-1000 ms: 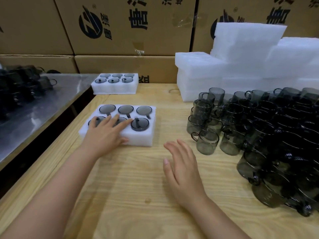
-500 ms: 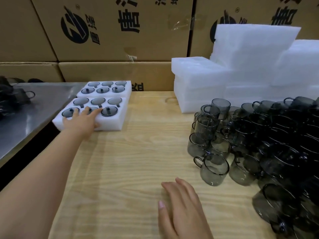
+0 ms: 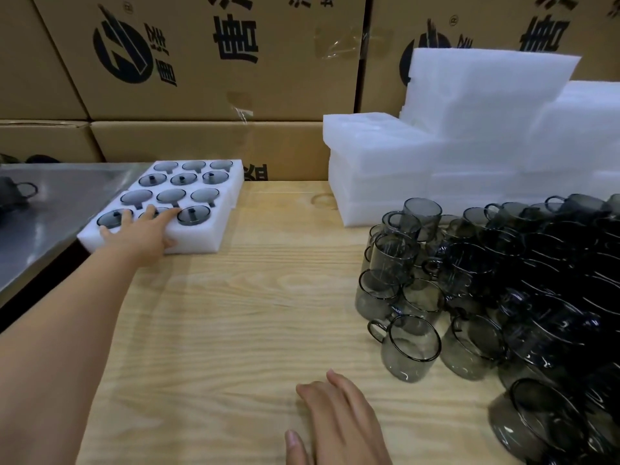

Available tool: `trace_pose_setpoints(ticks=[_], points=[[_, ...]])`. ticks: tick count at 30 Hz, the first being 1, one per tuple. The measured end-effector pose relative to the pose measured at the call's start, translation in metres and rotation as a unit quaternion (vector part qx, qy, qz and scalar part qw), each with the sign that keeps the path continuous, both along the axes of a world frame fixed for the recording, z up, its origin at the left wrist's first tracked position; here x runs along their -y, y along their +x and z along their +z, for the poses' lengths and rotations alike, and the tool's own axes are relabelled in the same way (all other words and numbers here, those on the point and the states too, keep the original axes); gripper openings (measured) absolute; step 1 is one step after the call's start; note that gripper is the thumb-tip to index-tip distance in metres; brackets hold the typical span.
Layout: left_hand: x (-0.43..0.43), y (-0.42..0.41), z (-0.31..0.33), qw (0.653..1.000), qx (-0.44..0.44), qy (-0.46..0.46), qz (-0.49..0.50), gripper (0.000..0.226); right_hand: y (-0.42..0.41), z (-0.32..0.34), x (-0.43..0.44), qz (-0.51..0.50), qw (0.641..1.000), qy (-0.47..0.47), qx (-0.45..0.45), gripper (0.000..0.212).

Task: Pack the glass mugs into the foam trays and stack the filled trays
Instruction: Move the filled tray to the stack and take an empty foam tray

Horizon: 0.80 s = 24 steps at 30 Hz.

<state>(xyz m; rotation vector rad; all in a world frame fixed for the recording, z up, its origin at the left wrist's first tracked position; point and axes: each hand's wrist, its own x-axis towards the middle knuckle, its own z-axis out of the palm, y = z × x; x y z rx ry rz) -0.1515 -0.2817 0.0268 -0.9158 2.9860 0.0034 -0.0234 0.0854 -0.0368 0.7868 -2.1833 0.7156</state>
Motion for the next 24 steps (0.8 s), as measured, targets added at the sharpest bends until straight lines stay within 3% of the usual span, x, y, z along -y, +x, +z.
trace_pose_setpoints(ticks=[4,6,8,11,14,17,20,24], points=[[-0.052,-0.017,0.024,0.996,0.029,-0.076,0.03,0.053,-0.001,-0.003,0.002,-0.014,1.0,-0.007,0.014,0.041],[-0.098,-0.037,0.036,0.989,-0.088,-0.049,-0.107,0.067,-0.002,-0.002,0.002,-0.015,1.0,-0.008,0.02,0.041],[-0.155,-0.059,0.054,0.942,-0.201,0.048,-0.265,0.086,-0.001,-0.002,0.001,-0.018,1.0,-0.005,0.02,0.042],[-0.223,-0.096,0.082,0.904,-0.228,0.054,-0.359,0.085,-0.001,-0.002,-0.001,-0.01,1.0,-0.013,0.021,0.042],[-0.249,-0.123,0.088,0.92,-0.179,-0.005,-0.348,0.073,-0.001,0.0,-0.002,-0.009,1.0,-0.007,0.029,0.042],[-0.252,-0.129,0.082,0.921,-0.218,-0.025,-0.322,0.056,0.0,0.0,-0.003,-0.01,0.999,0.006,0.039,0.043],[-0.253,-0.12,0.085,0.896,-0.28,-0.087,-0.332,0.04,0.002,0.003,-0.004,-0.002,0.998,0.012,0.066,0.043],[-0.258,-0.077,0.09,0.849,-0.381,-0.042,-0.365,0.039,0.01,0.01,-0.01,0.022,0.994,0.036,0.098,0.042]])
